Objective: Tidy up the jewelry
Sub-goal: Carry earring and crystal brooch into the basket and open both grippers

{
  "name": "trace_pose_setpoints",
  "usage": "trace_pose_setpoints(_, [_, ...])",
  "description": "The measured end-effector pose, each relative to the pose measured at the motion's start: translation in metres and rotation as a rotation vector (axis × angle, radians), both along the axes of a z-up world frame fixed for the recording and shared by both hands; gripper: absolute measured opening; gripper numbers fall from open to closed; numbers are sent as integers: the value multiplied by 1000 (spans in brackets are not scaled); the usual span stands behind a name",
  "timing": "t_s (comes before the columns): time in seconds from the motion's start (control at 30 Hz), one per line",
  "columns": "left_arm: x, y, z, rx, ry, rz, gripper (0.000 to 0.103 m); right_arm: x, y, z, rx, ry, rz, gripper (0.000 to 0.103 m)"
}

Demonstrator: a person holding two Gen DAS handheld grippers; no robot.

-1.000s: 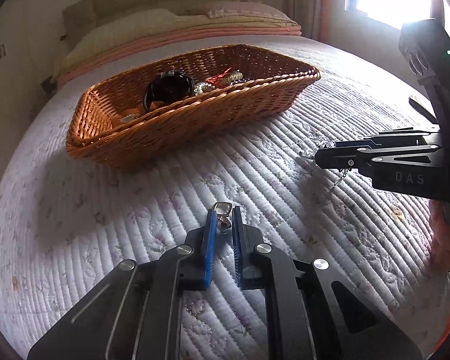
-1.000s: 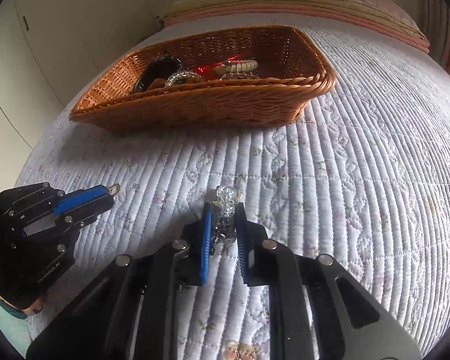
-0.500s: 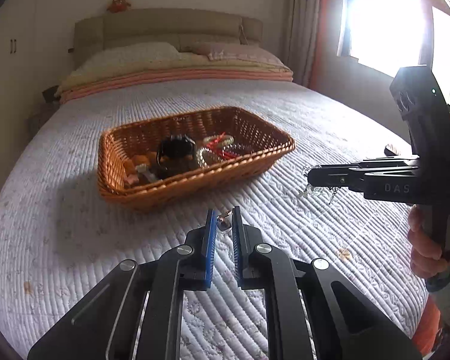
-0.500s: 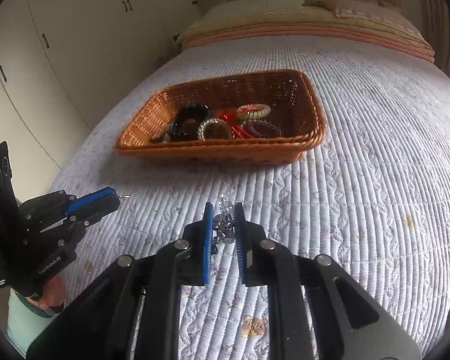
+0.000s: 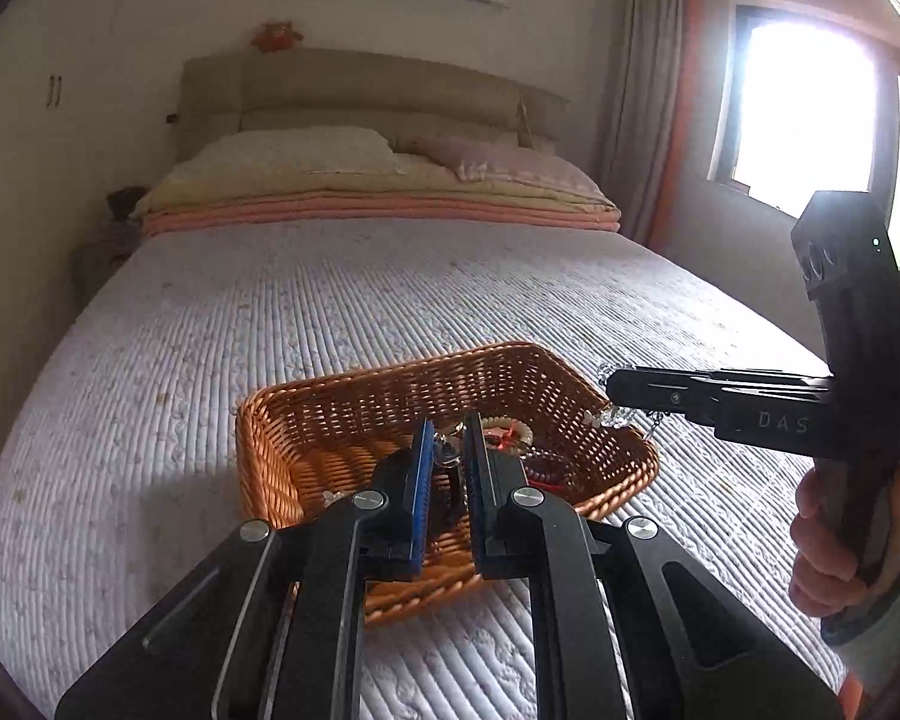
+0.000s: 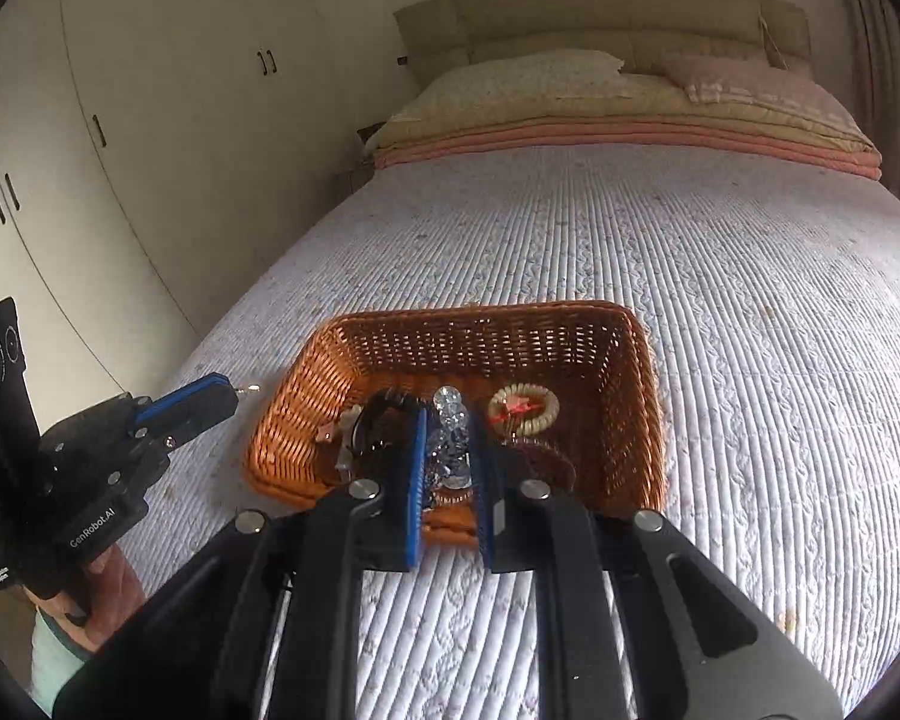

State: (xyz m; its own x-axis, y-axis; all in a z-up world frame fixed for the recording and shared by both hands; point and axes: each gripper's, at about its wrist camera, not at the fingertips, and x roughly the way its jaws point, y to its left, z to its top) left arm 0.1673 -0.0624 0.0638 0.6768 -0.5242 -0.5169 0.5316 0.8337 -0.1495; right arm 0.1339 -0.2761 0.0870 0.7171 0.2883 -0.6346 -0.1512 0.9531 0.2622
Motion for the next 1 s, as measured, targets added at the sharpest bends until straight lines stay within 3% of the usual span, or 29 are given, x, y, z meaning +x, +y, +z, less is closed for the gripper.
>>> trace_pose_setpoints(0.13, [40, -7, -22, 1, 75, 22, 9, 46, -2, -16, 52, 68, -11, 12])
trace_pose_setpoints(0.4, [66, -10, -68, 10, 170, 47, 9, 103, 12, -64, 45, 202, -31, 12])
trace_pose_setpoints(0.63, [72, -3, -74, -20, 208, 69, 11, 122, 11, -84, 61, 262, -49, 15])
trace_pose_setpoints(0.7, [69, -1, -70, -37, 201, 69, 25, 124, 8, -85, 74, 272, -60, 31])
trace_pose_setpoints(0.73, [65, 0, -66, -47, 190, 66, 28, 122, 5, -84, 76, 265, -65, 38])
trace_pose_setpoints(0.77, [62, 0, -63, -51, 179, 63, 28, 119, 3, -81, 76, 252, -68, 53])
trace_pose_setpoints(0.8, [57, 1, -59, -53, 169, 58, 28, 114, 1, -77, 76, 234, -69, 57])
trace_pose_setpoints(0.9, [39, 7, -42, -79, 140, 42, 40, 96, -5, -61, 87, 193, -68, 57])
trace_pose_setpoints(0.93, [32, 10, -37, -89, 130, 42, 49, 87, -8, -54, 99, 175, -64, 57])
trace_pose_setpoints(1.0, [13, 18, -26, -107, 100, 50, 52, 65, -13, -42, 108, 141, -62, 57])
